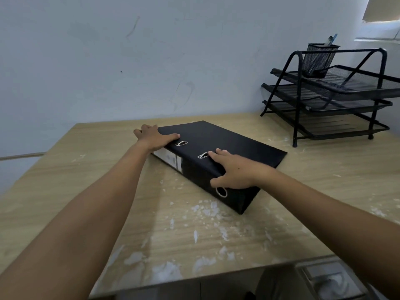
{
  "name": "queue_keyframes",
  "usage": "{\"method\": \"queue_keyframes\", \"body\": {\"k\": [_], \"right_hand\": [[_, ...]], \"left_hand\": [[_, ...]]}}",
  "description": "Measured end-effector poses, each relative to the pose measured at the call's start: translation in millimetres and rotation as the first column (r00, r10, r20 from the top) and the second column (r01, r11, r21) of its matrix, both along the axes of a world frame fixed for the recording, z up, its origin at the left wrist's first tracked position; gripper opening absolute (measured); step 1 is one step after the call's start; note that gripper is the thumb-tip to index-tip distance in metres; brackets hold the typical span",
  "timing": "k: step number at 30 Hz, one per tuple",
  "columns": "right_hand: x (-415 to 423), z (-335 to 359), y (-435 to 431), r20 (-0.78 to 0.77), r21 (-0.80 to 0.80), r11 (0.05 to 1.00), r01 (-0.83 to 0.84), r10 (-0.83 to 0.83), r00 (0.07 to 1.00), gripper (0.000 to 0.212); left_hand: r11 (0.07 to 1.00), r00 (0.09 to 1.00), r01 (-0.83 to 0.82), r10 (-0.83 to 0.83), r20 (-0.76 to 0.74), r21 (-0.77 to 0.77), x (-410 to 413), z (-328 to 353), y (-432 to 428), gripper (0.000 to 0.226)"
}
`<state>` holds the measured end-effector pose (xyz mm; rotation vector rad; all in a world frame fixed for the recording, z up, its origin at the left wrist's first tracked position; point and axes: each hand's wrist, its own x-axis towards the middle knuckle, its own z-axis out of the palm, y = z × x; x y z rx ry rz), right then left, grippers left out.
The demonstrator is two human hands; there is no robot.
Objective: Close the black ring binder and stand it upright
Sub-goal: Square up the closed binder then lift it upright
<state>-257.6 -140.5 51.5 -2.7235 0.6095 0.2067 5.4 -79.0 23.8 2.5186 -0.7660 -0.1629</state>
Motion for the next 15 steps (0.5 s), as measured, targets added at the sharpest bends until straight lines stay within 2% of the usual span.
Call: {"method": "queue_keyframes", "body": {"k": [8,12,15], "right_hand": [[-3.9,-6.3,-26.5,-0.046,-0.213,0.977,0.031,-0.042,0.998,0.083],[0.3,-18.7,-31.0,0.051,-0.356,0.930,0.086,-0.073,0.996,0.089],[0.7,-23.2,-38.6,0.120,-0.377,0.920,0.106,-0.065,0.991,0.097]], "left_hand": [[0.995,0.993,-0.095,0.095,0.065,0.000,-18.0,-7.7,30.0,0.097],[0.991,0.988,-0.133,0.134,0.074,-0.023,-32.7,-9.9,42.2,0.100],[0.988,0.985,-0.142,0.147,0.087,-0.068,-44.5,-11.0,50.7,0.093]]}}
